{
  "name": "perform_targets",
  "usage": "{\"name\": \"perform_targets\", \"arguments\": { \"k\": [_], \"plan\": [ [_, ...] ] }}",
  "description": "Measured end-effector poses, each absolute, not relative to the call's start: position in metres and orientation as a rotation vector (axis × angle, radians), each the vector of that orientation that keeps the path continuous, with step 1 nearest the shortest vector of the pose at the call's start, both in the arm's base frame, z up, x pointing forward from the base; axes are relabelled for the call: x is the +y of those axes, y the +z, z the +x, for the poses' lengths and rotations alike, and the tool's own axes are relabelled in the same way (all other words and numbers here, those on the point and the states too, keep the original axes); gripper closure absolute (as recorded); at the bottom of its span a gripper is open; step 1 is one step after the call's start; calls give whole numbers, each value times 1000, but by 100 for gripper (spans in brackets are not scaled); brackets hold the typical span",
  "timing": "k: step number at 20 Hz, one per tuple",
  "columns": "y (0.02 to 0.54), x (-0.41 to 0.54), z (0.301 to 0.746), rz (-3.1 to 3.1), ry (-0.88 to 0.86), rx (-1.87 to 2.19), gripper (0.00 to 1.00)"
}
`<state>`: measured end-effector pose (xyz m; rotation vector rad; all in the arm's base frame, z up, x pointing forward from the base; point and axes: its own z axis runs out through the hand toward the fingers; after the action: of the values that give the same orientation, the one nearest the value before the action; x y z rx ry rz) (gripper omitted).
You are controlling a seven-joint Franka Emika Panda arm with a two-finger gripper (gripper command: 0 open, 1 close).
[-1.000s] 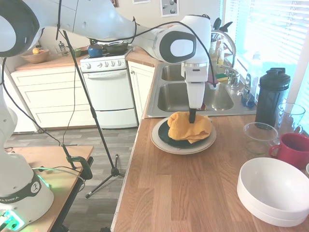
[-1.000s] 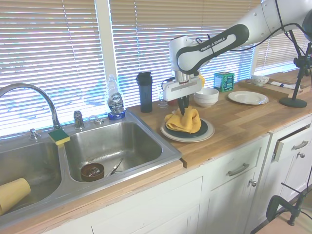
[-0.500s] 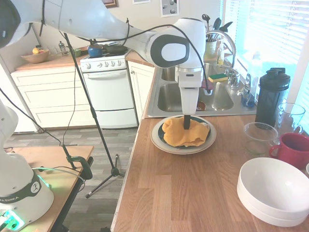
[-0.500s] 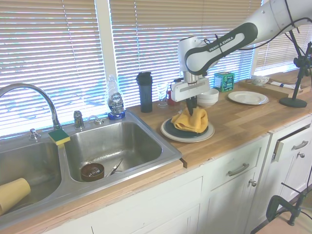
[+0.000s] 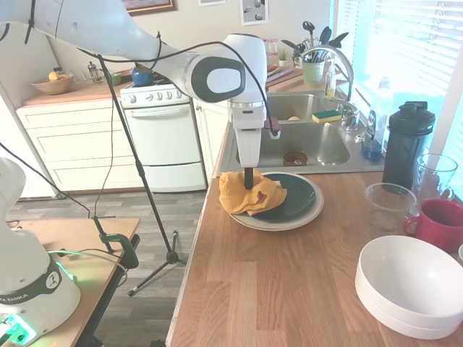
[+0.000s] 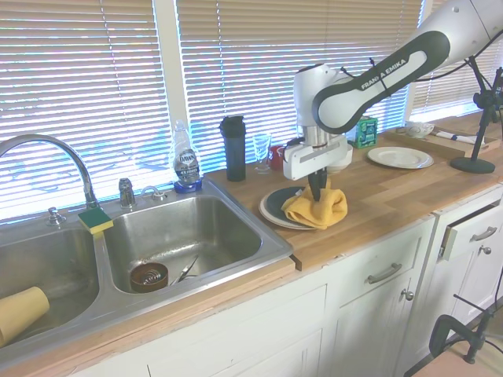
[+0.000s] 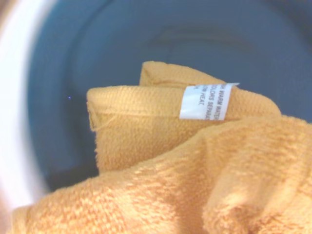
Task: Wipe the blue plate in clockwise motion
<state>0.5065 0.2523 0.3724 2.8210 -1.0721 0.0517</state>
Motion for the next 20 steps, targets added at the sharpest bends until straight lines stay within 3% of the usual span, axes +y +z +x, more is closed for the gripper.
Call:
{"name": "perform_targets", "arguments": {
  "k": [7, 20],
  "plan": [
    [373, 286, 508, 2837, 76, -1040, 100],
    [373, 259, 604, 2765, 76, -1210, 100]
  ]
}}
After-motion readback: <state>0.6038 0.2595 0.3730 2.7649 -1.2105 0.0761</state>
